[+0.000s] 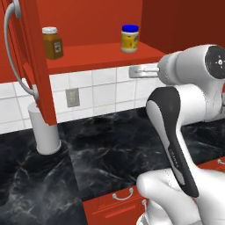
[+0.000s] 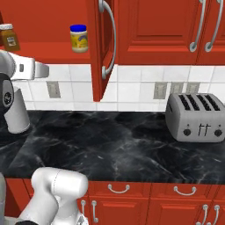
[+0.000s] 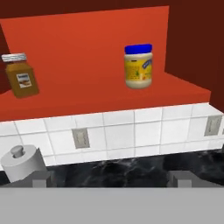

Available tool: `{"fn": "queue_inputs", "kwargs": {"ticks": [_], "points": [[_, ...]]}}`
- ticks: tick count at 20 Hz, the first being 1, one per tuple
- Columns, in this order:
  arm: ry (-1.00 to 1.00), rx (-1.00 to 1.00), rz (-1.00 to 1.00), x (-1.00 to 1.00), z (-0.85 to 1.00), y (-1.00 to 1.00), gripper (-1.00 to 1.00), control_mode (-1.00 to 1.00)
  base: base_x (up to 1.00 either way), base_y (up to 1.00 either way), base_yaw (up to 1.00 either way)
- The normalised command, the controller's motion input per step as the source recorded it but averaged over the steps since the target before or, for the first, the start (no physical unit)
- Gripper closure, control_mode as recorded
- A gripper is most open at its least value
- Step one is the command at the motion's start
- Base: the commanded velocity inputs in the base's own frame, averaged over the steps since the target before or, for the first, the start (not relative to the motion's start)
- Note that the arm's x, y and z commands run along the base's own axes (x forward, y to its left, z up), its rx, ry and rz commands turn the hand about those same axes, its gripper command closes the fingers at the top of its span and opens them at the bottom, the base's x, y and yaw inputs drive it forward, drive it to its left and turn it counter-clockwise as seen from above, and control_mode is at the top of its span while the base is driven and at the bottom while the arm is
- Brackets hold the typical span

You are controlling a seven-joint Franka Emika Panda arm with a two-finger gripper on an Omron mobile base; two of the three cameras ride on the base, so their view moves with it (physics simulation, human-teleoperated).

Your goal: Collect the turmeric, mayonnaise, and shaker from the cabinet and place them next to the stove.

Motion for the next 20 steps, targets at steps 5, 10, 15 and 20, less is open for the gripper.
{"fn": "queue_inputs", "kwargs": {"ticks": [5, 10, 15, 20], "points": [[-0.07, 0.0, 0.0, 0.14, 0.33, -0.03, -1.0, -1.0, 0.0, 0.0, 0.0], [-0.05, 0.0, 0.0, 0.19, 0.24, 0.0, -1.0, -1.0, 0.0, 0.0, 0.0], [-0.04, 0.0, 0.0, 0.31, 0.18, 0.0, -1.0, -1.0, 0.0, 0.0, 0.0], [-0.08, 0.02, 0.0, 0.39, 0.06, -0.04, -1.0, -1.0, 0.0, 0.0, 0.0]]}}
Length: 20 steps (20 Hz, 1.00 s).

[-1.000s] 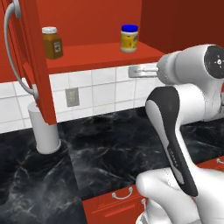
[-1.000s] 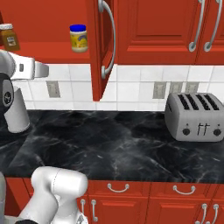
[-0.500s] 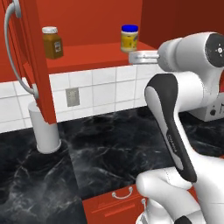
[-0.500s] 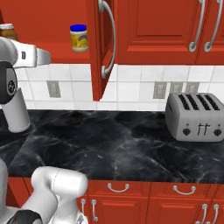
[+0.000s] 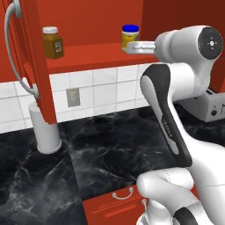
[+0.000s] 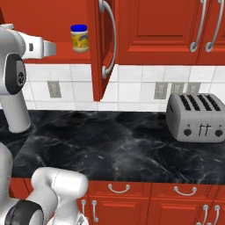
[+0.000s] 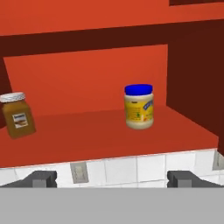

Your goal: Collect the turmeric, mayonnaise, and shaker from the cabinet and place them next to the stove.

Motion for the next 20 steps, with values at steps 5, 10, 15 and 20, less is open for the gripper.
{"fn": "queue_inputs", "kwargs": {"ticks": [5, 10, 15, 20], "points": [[-0.06, 0.03, 0.0, 0.42, 0.0, -0.2, -1.0, -1.0, 0.0, 0.0, 0.0], [-0.12, 0.05, 0.01, 0.28, 0.0, -0.33, -1.0, -1.0, 0.0, 0.0, 0.0], [-0.06, -0.02, 0.04, 0.02, -0.05, -0.16, -1.0, -1.0, 0.0, 0.0, 0.0], [0.0, -0.06, 0.0, 0.11, -0.05, -0.22, -1.0, -1.0, 0.0, 0.0, 0.0]]}}
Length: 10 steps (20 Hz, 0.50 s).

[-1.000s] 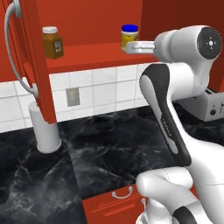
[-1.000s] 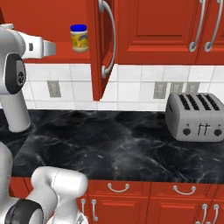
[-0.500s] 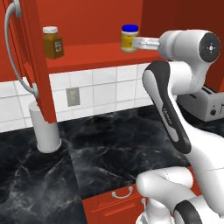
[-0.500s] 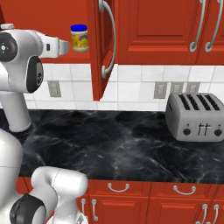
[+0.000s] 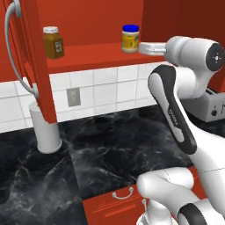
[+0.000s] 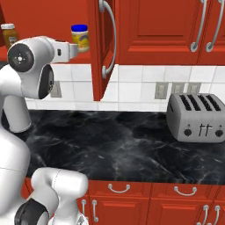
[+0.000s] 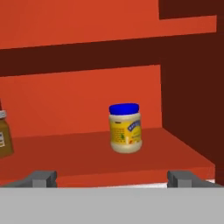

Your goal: Collect the turmeric, mayonnaise, and shaker from the cabinet and place them next to the stove.

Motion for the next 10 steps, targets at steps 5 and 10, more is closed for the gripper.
{"fn": "queue_inputs", "kwargs": {"ticks": [5, 10], "points": [[0.0, -0.04, 0.0, 0.21, 0.02, -0.13, -1.0, -1.0, 0.0, 0.0, 0.0], [0.0, -0.01, -0.05, 0.3, 0.1, 0.0, -1.0, -1.0, 0.0, 0.0, 0.0]]}}
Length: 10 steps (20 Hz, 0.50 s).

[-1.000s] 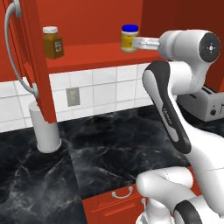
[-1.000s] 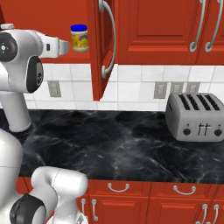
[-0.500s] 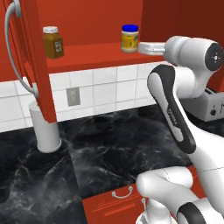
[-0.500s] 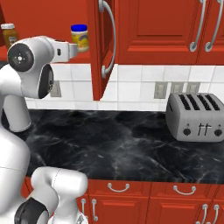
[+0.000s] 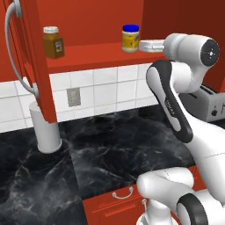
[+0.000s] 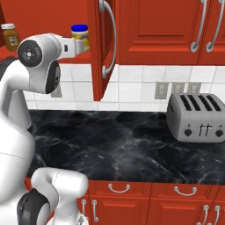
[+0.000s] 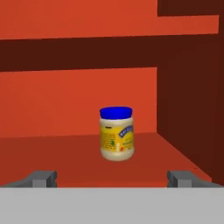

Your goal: Collect the turmeric, mayonnaise, and shaker from the cabinet and place them next to the stove.

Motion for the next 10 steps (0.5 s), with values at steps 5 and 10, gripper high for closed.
{"fn": "queue_inputs", "kwargs": {"ticks": [5, 10], "points": [[0.02, 0.0, -0.08, 0.38, 0.04, 0.0, -1.0, -1.0, 0.0, 0.0, 0.0], [0.01, -0.01, -0.13, 0.33, 0.05, 0.0, -1.0, -1.0, 0.0, 0.0, 0.0]]}}
